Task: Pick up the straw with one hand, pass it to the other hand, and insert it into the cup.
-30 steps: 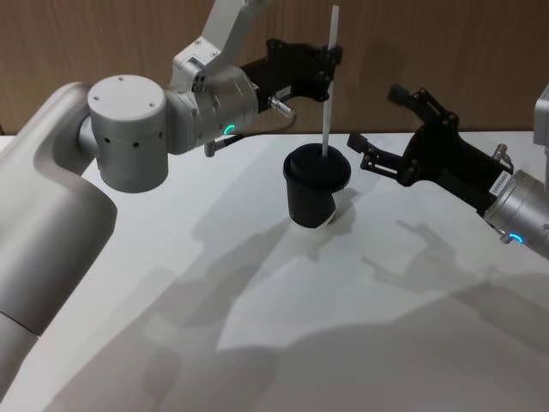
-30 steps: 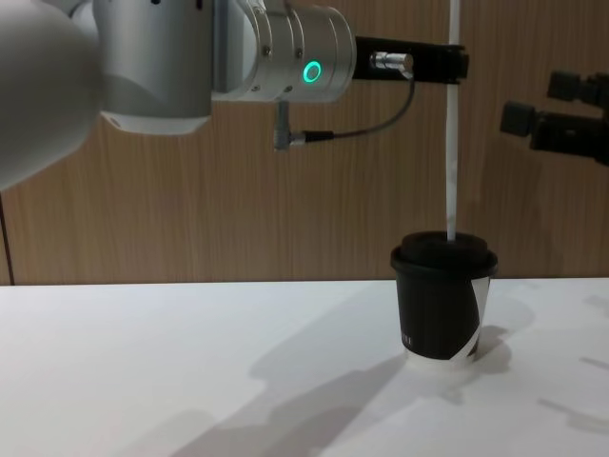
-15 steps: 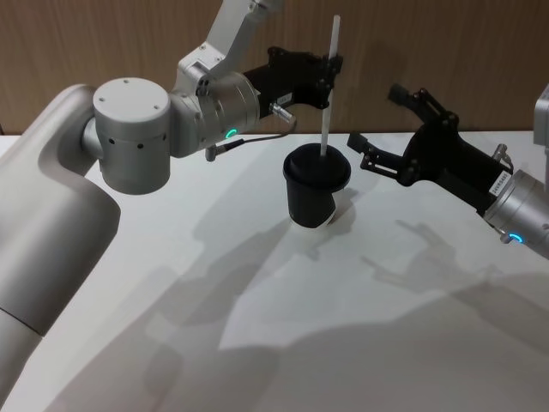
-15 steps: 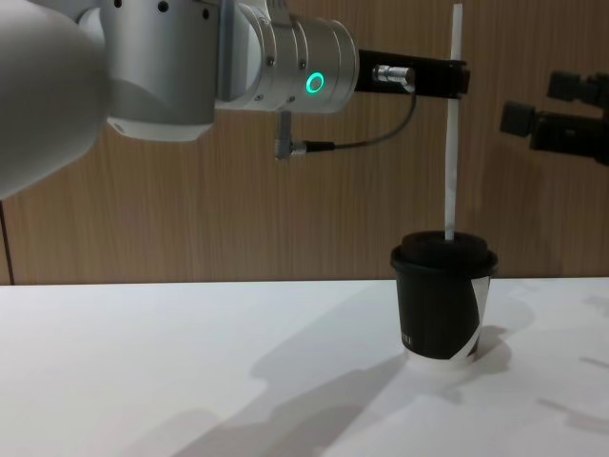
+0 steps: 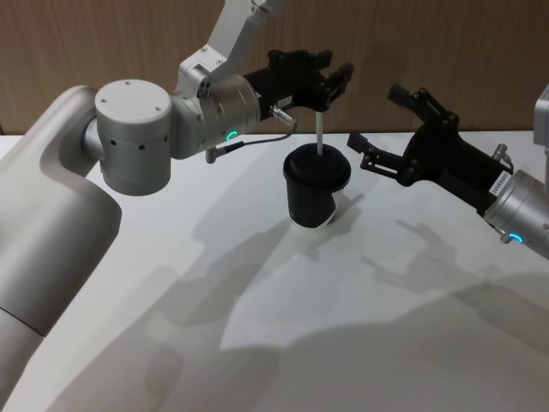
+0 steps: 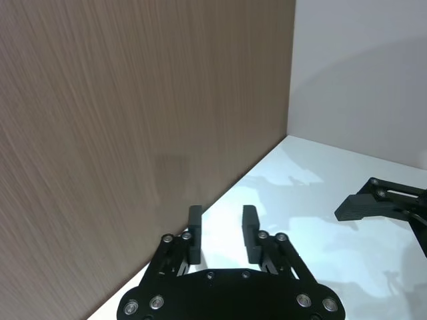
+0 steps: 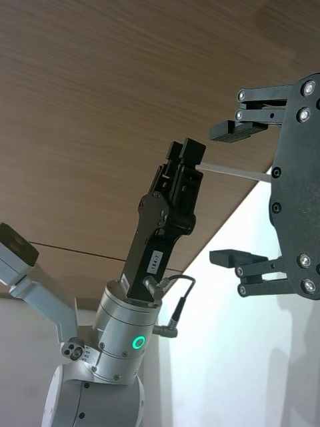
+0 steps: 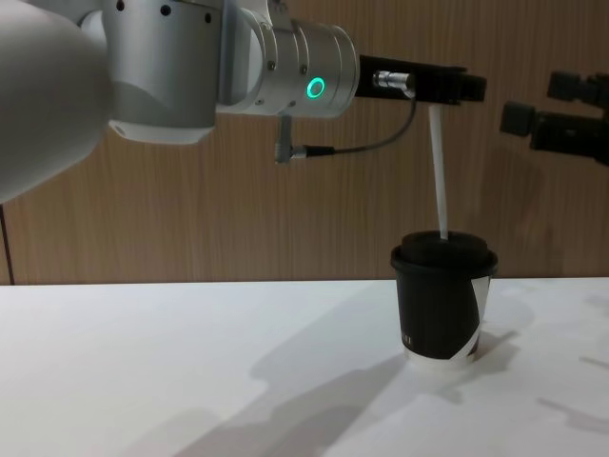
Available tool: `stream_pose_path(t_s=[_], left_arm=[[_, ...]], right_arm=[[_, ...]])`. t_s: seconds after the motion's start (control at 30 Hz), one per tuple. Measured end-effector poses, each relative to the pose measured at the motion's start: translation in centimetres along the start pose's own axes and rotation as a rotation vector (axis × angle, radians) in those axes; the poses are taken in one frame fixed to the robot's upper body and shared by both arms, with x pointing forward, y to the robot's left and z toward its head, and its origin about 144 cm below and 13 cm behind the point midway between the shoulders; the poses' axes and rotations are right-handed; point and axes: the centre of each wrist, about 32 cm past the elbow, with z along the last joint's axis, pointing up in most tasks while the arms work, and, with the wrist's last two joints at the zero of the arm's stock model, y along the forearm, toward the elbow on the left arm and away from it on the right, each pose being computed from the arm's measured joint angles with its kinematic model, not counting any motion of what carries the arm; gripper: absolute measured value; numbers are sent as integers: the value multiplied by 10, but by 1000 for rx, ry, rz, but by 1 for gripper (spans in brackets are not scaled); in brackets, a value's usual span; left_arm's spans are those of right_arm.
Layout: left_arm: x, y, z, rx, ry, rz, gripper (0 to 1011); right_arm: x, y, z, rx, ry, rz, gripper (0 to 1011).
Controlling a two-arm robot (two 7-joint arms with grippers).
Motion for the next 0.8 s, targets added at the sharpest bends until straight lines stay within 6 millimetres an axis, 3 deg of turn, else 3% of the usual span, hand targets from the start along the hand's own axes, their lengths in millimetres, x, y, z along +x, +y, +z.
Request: stream_pose_path(t_s=[0.5, 0.73, 0.8], left_arm=[[0, 0, -1, 4, 1, 0, 842], [0, 0, -1, 5, 1, 0, 1002], [0, 0, -1, 4, 0, 0, 1003]], right_arm=[[0, 0, 0, 0, 0, 0, 1001], [0, 0, 0, 0, 0, 0, 1001], [0, 0, 0, 0, 0, 0, 1001]])
